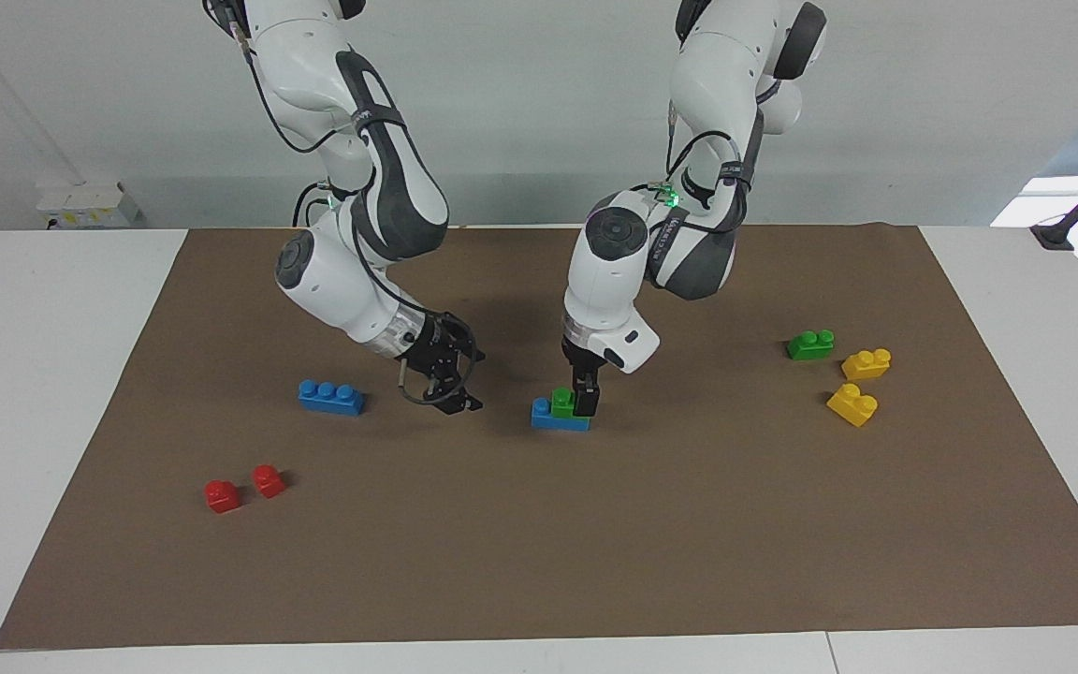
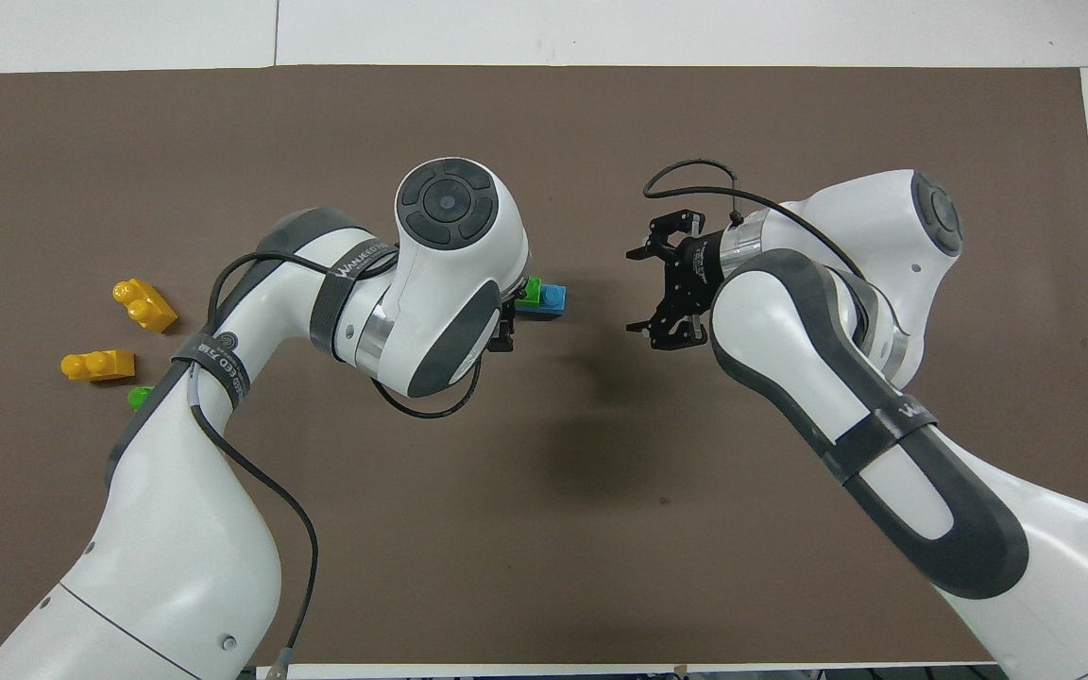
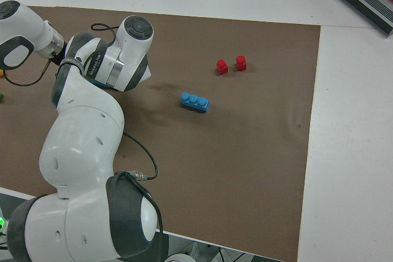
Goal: Remove green block with left arm and hold with right
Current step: 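Grasp the green block with the left gripper while the right gripper approaches, then close the right gripper on the blue block beside the left gripper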
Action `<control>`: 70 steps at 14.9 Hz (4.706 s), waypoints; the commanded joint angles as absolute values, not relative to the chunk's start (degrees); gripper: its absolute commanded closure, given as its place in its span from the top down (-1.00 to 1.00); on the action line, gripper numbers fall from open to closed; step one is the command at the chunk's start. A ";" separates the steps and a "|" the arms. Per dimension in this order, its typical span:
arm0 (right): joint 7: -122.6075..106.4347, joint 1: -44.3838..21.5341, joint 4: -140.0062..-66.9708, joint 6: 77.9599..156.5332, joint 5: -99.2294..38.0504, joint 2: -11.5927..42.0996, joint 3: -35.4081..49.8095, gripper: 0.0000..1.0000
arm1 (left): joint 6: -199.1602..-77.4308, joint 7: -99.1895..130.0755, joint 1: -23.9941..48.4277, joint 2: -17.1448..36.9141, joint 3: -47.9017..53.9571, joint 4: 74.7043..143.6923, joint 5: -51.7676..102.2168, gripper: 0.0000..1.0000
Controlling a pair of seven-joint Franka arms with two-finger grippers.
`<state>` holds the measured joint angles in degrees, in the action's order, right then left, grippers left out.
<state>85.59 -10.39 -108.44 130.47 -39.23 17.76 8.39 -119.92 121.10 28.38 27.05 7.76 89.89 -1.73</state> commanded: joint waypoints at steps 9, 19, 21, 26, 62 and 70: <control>89.91 -14.84 -108.99 135.87 -40.43 22.05 8.44 0.83 | -125.68 124.98 29.53 27.77 6.86 92.37 -3.87 1.00; 90.88 -18.46 -106.26 144.05 -44.12 25.58 8.35 0.82 | -125.86 124.98 29.53 27.42 6.86 93.95 -3.96 1.00; 90.79 -17.93 -105.82 144.14 -44.03 25.84 8.35 0.82 | -126.12 124.98 29.53 27.42 6.86 94.13 -3.96 1.00; 90.70 -16.17 -102.58 143.70 -43.86 27.42 8.26 0.82 | -126.47 125.16 29.53 27.42 6.86 94.13 -3.96 1.00; 87.71 -20.74 -102.83 149.15 -43.33 31.29 8.17 -1.00 | -129.90 127.79 29.09 27.33 6.77 95.27 -5.18 0.14; 87.63 -21.18 -103.01 149.50 -43.15 31.29 8.17 -1.00 | -129.82 126.47 28.83 27.16 6.86 94.57 -6.50 -1.00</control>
<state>88.31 -21.39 -103.19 149.59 -42.91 30.97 7.89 -129.01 125.48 28.53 27.95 7.44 94.01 -5.43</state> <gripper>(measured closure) 0.652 0.652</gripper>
